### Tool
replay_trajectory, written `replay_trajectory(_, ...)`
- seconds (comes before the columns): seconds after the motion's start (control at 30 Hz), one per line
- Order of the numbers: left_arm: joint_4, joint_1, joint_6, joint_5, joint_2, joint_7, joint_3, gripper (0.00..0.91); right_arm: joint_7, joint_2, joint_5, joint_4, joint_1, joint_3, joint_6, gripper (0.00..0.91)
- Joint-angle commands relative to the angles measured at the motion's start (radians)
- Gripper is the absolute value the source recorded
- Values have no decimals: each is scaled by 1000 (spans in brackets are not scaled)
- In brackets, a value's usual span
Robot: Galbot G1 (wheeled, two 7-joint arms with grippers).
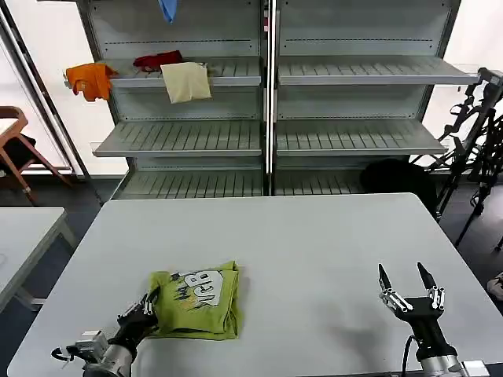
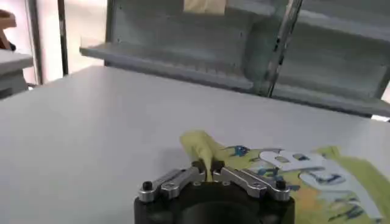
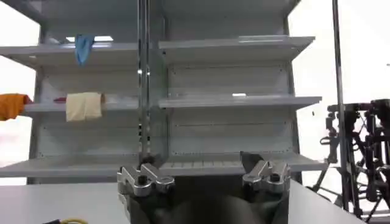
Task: Fold and organize the clothes.
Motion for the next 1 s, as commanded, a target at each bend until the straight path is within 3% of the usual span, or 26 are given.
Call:
replay_trajectory(0.03, -46, 2, -39, -20, 67, -12, -84, 0, 1, -1, 0, 3, 11, -2, -9, 907)
replay_trajectory(0.43, 5, 27, 22, -135, 295, 37, -540, 0, 1, -2, -1, 6, 44, -20, -26, 907)
replay_trajectory(0.63, -32, -6, 59, -77, 380, 135, -615, 0, 1, -1, -1, 12, 38, -15, -26, 907)
replay_trajectory(0.77, -95, 10, 42, 59, 357, 240, -440, 0, 1, 1, -1, 13, 33, -14, -22, 907)
replay_trajectory(0.9, 63, -27, -86, 400, 269, 278, -38, 0, -1, 8, -4, 15, 27, -17, -20, 907)
replay_trajectory(1.0, 147, -55, -155, 517, 204, 275, 136, 0, -1, 10, -8, 14, 22, -16, -19, 907)
